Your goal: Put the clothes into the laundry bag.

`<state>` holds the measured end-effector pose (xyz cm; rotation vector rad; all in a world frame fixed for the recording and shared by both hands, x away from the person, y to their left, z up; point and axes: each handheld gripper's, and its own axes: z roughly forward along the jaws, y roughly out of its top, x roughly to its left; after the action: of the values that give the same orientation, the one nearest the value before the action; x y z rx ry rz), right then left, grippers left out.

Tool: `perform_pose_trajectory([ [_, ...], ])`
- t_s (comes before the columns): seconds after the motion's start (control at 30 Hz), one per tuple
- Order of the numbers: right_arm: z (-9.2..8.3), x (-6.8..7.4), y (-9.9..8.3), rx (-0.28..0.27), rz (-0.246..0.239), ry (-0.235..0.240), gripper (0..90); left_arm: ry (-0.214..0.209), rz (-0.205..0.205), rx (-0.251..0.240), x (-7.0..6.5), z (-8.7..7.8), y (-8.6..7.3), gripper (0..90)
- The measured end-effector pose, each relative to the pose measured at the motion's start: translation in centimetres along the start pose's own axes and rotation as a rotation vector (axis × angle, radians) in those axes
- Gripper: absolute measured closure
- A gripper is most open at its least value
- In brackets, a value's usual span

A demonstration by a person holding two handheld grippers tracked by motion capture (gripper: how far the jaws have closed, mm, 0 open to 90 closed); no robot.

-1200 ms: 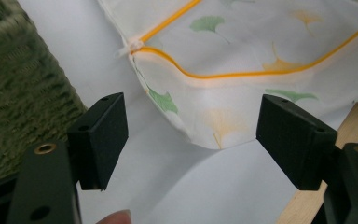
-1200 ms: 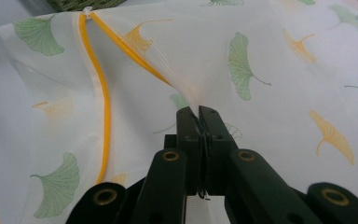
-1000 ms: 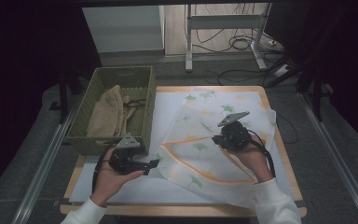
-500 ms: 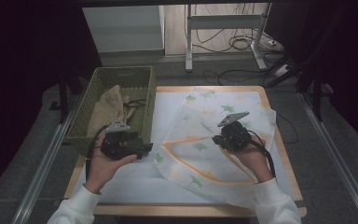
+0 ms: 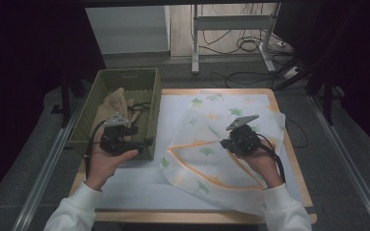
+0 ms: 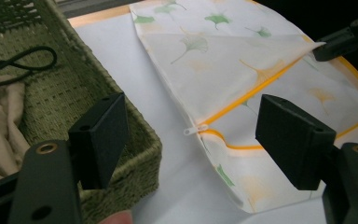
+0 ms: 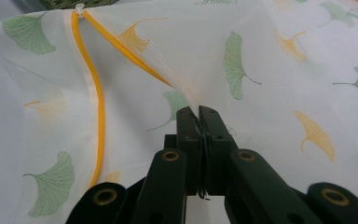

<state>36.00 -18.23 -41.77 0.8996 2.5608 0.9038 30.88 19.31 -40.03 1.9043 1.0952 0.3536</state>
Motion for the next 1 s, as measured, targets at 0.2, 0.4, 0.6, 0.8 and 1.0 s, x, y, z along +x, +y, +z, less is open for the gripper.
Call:
perform_pose_trajectory([
  [0.2,0.1,-0.1,-0.1,0.004,0.002,0.004,86.7,0.002,0.015,-0.019,0.9,0.1,0.6,24.3],
  [0.4,0.2,-0.1,-0.1,0.005,0.001,0.006,86.7,0.023,0.008,-0.017,1.9,0.4,1.1,24.4],
  [0.6,0.1,-0.1,-0.1,0.001,0.005,0.004,86.7,0.019,-0.021,-0.021,2.8,0.6,1.4,24.6],
  [0.8,0.2,-0.1,-0.1,0.001,0.001,0.007,86.7,0.012,-0.059,-0.023,3.9,0.9,1.9,24.8],
  [1.0,0.1,-0.1,-0.1,0.003,0.000,0.009,86.7,0.000,-0.080,-0.023,5.0,1.5,2.6,24.8],
])
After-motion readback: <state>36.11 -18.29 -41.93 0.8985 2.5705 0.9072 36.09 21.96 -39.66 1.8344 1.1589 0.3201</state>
